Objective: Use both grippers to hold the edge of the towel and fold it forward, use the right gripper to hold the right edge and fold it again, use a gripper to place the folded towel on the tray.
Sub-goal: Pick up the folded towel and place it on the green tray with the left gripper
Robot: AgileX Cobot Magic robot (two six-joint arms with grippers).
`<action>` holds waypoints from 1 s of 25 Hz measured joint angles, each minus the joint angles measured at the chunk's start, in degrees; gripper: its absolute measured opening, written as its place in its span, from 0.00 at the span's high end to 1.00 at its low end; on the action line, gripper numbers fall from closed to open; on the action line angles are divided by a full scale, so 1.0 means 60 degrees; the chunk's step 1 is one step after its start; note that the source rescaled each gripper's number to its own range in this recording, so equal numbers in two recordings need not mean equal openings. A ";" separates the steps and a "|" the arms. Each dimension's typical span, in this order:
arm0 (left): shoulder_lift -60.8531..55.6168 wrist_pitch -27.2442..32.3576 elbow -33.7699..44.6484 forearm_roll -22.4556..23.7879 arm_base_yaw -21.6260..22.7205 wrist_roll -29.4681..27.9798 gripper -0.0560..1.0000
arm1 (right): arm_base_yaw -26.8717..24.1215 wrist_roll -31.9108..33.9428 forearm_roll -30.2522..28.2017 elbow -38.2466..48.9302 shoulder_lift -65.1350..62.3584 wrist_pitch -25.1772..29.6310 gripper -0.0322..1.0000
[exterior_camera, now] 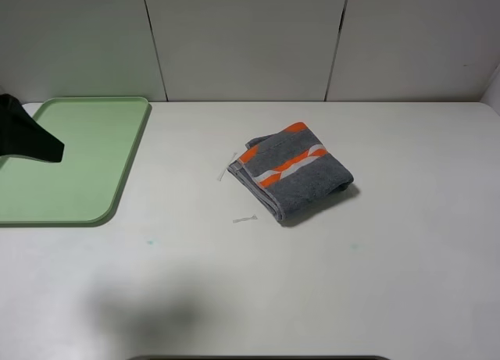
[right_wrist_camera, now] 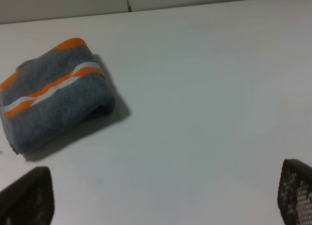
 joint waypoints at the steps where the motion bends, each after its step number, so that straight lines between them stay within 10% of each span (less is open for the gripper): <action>1: 0.0187 -0.0069 -0.0063 -0.0064 -0.0017 0.0092 0.00 | 0.0000 0.0000 0.0000 0.0000 0.0000 0.0000 0.00; 25: 0.6366 -0.1919 -0.3618 0.0386 -0.3752 0.0226 0.00 | 0.0000 0.0000 0.0008 0.0000 0.0000 0.0000 0.00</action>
